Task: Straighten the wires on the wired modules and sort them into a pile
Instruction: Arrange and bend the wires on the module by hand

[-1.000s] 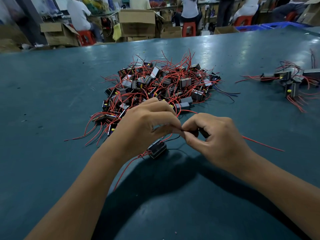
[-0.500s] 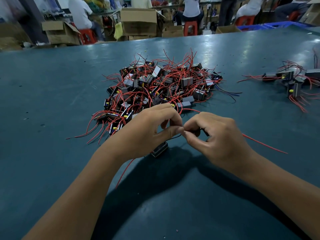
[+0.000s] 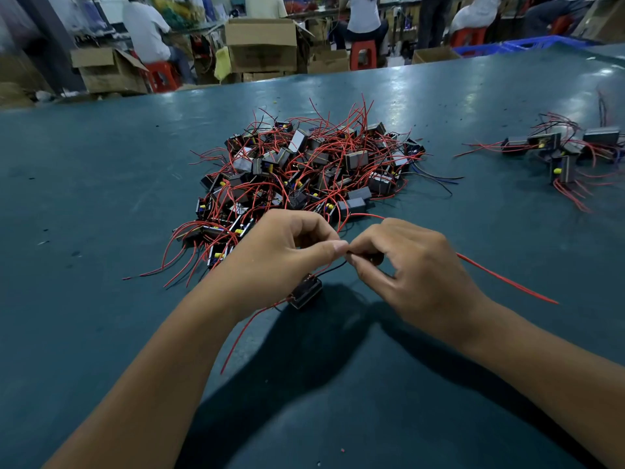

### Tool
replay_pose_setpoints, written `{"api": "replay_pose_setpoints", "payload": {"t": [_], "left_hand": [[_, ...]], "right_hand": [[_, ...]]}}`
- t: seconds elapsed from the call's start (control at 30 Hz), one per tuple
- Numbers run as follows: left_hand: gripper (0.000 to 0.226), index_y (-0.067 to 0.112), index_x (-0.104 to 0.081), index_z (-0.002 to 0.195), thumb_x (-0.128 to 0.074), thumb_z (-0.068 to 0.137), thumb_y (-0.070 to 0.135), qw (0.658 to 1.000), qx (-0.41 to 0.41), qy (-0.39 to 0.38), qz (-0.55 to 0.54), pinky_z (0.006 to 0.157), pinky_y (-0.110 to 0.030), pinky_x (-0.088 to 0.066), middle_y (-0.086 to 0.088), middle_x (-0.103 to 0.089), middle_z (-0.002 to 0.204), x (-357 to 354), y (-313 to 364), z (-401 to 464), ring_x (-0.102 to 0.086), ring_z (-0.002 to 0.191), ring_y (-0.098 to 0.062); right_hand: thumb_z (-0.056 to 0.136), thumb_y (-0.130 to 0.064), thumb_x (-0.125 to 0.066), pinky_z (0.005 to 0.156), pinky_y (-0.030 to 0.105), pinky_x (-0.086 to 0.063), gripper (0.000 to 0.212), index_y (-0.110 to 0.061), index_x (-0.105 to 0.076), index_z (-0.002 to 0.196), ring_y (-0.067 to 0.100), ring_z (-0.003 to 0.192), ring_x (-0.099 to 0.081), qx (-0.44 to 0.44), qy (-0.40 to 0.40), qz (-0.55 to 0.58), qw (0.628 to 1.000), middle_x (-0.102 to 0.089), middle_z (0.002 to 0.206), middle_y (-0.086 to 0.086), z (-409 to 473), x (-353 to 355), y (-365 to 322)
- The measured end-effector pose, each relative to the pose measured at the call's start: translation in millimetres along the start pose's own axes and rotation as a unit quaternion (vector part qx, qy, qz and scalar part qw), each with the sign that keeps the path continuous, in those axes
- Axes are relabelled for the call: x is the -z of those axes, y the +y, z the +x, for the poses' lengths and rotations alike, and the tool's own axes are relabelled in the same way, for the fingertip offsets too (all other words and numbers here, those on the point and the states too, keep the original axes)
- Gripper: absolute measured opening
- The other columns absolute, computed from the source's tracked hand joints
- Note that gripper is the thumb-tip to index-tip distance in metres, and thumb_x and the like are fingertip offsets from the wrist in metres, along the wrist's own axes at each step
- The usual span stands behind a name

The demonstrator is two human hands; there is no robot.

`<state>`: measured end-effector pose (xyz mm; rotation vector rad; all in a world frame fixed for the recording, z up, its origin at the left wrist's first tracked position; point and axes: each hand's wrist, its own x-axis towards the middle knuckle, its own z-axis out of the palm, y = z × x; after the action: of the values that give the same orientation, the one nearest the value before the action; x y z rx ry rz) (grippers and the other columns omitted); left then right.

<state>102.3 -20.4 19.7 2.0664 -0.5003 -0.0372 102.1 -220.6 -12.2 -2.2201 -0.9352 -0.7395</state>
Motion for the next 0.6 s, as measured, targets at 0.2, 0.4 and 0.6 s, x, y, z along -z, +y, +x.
{"api": "replay_pose_setpoints", "payload": {"t": [0.2,0.4,0.6], "left_hand": [[0.018,0.006,-0.066,0.075,-0.064,0.092,0.011,0.971,0.163,0.026,-0.171,0.044,-0.022,-0.020,-0.013,-0.039,0.069,-12.8,4.1,1.0,-0.021,0.054,-0.017],[0.025,0.014,-0.057,0.065,-0.055,0.090,0.010,0.916,0.267,-0.013,-0.298,0.038,-0.013,-0.017,-0.001,-0.047,0.061,-15.2,6.2,1.1,-0.024,0.043,-0.008],[0.021,0.013,-0.062,0.067,-0.060,0.088,0.011,0.977,0.162,0.036,-0.132,0.045,-0.020,-0.023,0.000,-0.048,0.056,-12.3,4.1,1.8,-0.033,0.048,-0.015]], "right_hand": [[0.091,-0.012,-0.065,0.062,0.031,-0.042,0.011,-0.004,-0.068,0.084,0.023,0.067,-0.055,0.025,-0.004,-0.040,0.999,-0.061,0.072,0.004,1.1,-2.4,1.6],[0.092,-0.009,-0.064,0.061,0.030,-0.038,0.013,-0.003,-0.066,0.080,0.024,0.064,-0.052,0.069,0.016,-0.066,0.995,-0.059,0.070,0.004,1.2,-6.2,-0.1],[0.091,-0.010,-0.065,0.064,0.033,-0.044,0.012,-0.004,-0.067,0.081,0.024,0.067,-0.055,0.041,0.011,-0.036,0.998,-0.062,0.072,0.003,1.0,-4.6,2.0]]}}
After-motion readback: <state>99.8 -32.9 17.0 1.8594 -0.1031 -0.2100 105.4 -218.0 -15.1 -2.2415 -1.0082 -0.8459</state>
